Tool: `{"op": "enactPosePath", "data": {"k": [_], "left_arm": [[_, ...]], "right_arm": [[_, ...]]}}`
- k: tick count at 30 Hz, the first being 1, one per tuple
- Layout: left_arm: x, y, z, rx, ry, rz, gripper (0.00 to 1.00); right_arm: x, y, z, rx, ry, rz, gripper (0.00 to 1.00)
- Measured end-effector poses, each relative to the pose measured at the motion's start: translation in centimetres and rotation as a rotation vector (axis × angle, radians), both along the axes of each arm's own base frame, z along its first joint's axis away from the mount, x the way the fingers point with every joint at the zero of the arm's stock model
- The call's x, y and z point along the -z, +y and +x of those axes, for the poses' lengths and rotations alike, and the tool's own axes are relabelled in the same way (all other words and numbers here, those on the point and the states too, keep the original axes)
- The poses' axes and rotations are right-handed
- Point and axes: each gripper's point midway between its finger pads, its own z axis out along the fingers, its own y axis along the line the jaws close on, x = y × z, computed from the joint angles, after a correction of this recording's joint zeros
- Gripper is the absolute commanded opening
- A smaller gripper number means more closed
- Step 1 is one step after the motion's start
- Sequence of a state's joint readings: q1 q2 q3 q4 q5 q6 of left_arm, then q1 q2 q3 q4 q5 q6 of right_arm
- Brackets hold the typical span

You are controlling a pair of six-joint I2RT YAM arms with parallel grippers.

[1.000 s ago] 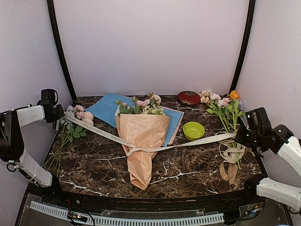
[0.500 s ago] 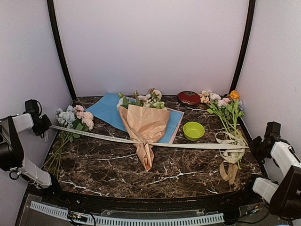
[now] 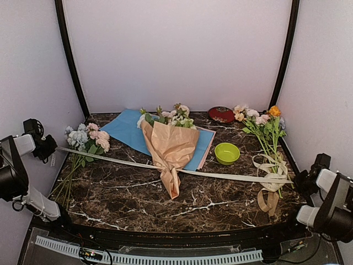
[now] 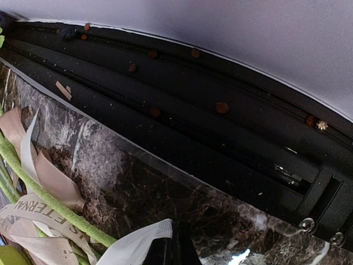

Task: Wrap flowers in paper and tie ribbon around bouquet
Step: Tie the ribbon around the folded bouquet.

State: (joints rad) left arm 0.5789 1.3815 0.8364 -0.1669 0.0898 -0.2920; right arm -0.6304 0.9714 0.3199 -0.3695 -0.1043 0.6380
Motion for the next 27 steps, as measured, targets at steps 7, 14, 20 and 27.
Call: {"op": "enactPosePath", "data": {"k": [7,14,20,27], "left_arm": [[-0.1,0.1,-0.1,0.004,0.002,0.007,0.00],[0.0,0.2,-0.3,0.008,0.006,0.005,0.00],[0.1,0.2,-0.5,0.006,0.007,0.005,0.00],[-0.1,-0.2,-0.4,0.013,0.008,0.016,0.00]], "right_arm": [[0.1,-1.0,0.1,-0.002,0.000,-0.028,0.00],[0.1,-2.1,-0.1,0.024,-0.019,-0.015,0.00],[0.1,-2.2,-0.2,0.020,-0.026,-0.007,0.00],[-0.8,-1.5,0.6,-0.043,-0.043,-0.033,0.00]]}}
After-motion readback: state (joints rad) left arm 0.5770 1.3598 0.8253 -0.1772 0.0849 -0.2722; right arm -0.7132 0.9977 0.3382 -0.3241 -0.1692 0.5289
